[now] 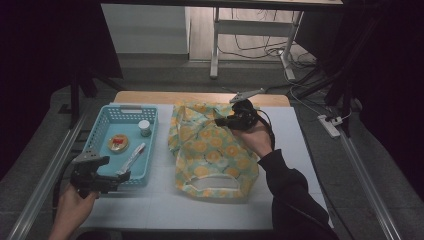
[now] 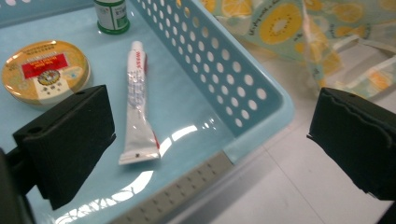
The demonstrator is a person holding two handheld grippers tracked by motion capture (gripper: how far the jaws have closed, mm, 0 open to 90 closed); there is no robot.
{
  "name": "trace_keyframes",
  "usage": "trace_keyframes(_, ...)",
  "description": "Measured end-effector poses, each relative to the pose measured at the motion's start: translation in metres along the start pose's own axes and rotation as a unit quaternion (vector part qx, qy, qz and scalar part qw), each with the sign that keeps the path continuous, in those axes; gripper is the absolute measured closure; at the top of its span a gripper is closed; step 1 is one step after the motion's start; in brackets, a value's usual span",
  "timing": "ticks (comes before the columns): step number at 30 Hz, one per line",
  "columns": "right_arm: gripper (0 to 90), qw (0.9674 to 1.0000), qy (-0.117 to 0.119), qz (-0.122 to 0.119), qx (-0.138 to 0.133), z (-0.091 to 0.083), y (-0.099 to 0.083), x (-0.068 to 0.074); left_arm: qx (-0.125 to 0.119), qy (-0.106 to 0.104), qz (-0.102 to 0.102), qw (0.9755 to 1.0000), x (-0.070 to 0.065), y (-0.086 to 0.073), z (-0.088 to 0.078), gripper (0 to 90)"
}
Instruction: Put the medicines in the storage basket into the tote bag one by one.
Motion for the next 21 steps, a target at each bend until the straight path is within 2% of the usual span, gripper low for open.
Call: trace_keyframes(21, 90.0, 1.0, -0.003, -0.003, -0.003, -0.001, 0.0, 0.0, 0.012, 0.049, -0.006, 0.9987, 0.022, 0.035, 0.014, 0.3)
Point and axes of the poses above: each handheld gripper's, and its own axes: z roughly forward along the jaws, y roughly out of its top, x roughly to its left, the point moved 3 cm from there along z, roughly forward along the jaws, and after that the axes turned 10 degrees about -z, right-handed, at the moved point
